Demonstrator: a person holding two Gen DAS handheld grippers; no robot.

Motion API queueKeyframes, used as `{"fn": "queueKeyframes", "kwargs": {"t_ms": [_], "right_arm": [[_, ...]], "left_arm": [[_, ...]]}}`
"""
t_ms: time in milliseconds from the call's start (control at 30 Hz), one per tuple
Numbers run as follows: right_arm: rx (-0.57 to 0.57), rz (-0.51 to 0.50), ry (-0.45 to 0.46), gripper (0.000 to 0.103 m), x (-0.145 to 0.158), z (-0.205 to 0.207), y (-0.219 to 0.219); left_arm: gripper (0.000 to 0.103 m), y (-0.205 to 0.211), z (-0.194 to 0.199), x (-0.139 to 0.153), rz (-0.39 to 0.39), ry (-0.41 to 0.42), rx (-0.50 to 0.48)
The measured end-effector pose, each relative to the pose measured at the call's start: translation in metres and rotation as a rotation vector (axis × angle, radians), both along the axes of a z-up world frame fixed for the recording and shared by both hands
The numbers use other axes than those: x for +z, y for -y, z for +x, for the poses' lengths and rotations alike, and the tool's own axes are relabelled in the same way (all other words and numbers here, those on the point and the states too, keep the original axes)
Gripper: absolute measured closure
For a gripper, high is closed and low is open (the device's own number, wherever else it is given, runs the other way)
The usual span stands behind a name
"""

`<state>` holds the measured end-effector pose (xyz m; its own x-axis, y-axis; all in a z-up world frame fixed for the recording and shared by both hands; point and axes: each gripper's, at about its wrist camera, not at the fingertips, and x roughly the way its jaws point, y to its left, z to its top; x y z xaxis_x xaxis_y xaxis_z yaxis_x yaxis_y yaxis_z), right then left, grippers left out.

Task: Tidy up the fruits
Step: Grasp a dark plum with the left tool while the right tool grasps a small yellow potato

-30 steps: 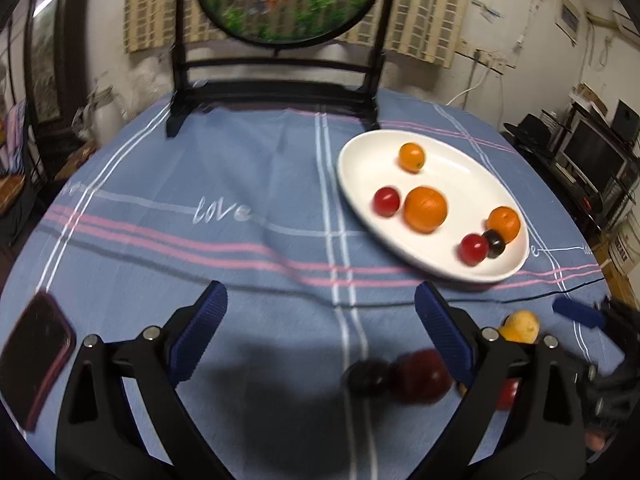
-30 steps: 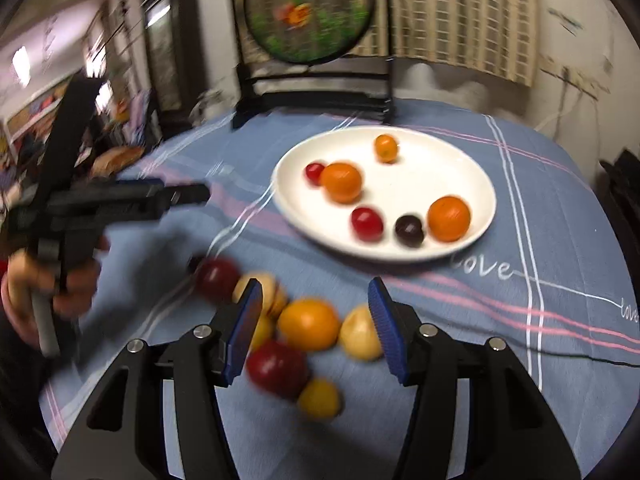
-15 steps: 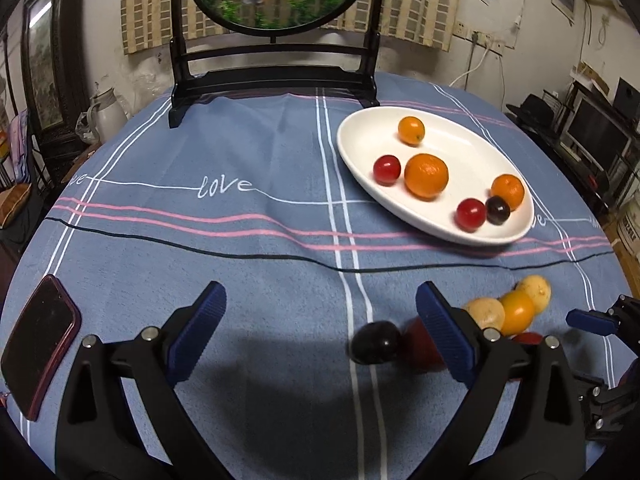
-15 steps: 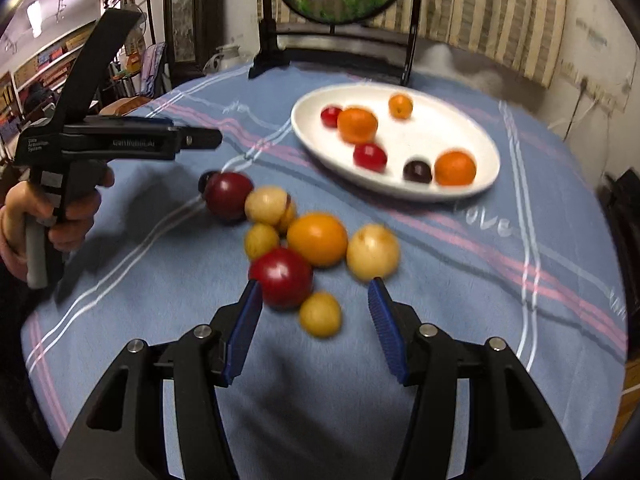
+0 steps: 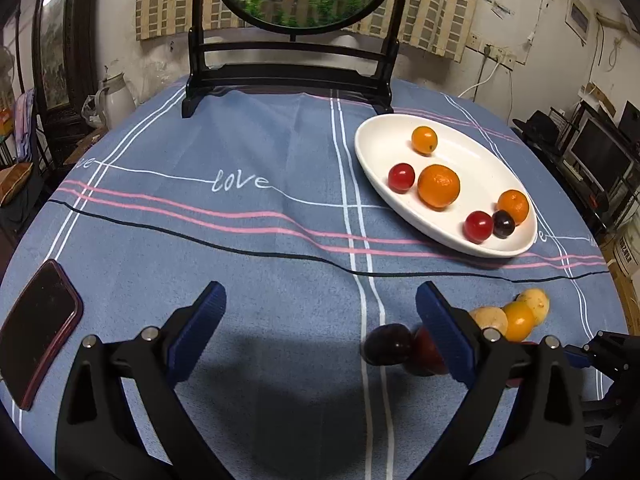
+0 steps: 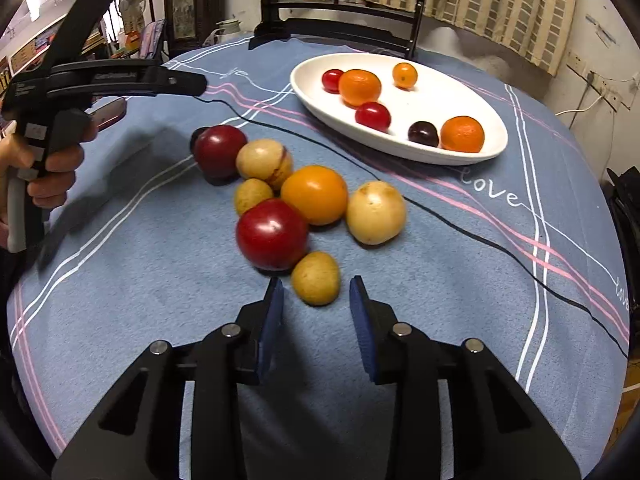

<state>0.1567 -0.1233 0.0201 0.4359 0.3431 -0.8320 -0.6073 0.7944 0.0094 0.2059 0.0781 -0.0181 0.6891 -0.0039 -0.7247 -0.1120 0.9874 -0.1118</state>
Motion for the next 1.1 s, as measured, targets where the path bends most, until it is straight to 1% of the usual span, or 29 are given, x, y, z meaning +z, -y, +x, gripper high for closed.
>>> {"fn": "queueKeyframes", "kwargs": {"t_ms": [100, 133, 233, 333, 400, 467, 500, 533, 600, 667, 700, 767, 933, 1100], "right_arm": [[0.001, -0.007, 0.023, 0.073, -0.001, 0.003, -0.002], [0.005, -0.007, 0.025, 0.077, -0.001, 0.003, -0.003], [0.015, -0.02, 0.043, 0.078, -0.002, 0.001, -0.006], [-0.002, 0.032, 0.014, 0.078, 0.002, 0.004, 0.002], [-0.036, 0.087, -0.003, 0.078, 0.008, 0.009, 0.011], [-0.075, 0.116, -0.021, 0.078, 0.009, 0.014, 0.019], [-0.089, 0.124, -0.034, 0.078, 0.009, 0.016, 0.022], [-0.097, 0.128, -0.045, 0.078, 0.008, 0.017, 0.023], [-0.102, 0.127, -0.059, 0.078, 0.007, 0.018, 0.023], [-0.095, 0.117, -0.056, 0.078, 0.007, 0.015, 0.02], [-0.091, 0.114, -0.057, 0.078, 0.006, 0.015, 0.018], [-0.086, 0.108, -0.058, 0.078, 0.005, 0.013, 0.016], [-0.091, 0.109, -0.071, 0.078, 0.004, 0.013, 0.016], [-0.083, 0.102, -0.066, 0.078, 0.004, 0.012, 0.014]], "left_arm": [[0.006, -0.001, -0.001, 0.002, 0.007, 0.01, 0.004], [0.006, -0.002, -0.001, 0.002, 0.008, 0.012, 0.007], [0.006, -0.005, -0.001, 0.001, 0.011, 0.012, 0.023], [0.006, -0.008, -0.003, 0.002, 0.016, 0.016, 0.021], [0.006, -0.003, -0.005, 0.002, 0.032, 0.02, -0.048], [0.007, 0.006, -0.009, 0.001, 0.079, 0.026, -0.13], [0.009, 0.012, -0.013, 0.0, 0.12, 0.039, -0.172], [0.014, 0.015, -0.016, -0.002, 0.136, 0.042, -0.201], [0.022, 0.018, -0.021, -0.007, 0.125, 0.025, -0.283], [0.036, 0.02, -0.022, -0.015, 0.126, -0.009, -0.331], [0.039, 0.022, -0.022, -0.018, 0.135, -0.022, -0.346], [0.049, 0.027, -0.022, -0.027, 0.163, -0.048, -0.378], [0.054, 0.037, -0.02, -0.037, 0.207, -0.062, -0.435], [0.055, 0.047, -0.012, -0.04, 0.255, -0.05, -0.454]]}}
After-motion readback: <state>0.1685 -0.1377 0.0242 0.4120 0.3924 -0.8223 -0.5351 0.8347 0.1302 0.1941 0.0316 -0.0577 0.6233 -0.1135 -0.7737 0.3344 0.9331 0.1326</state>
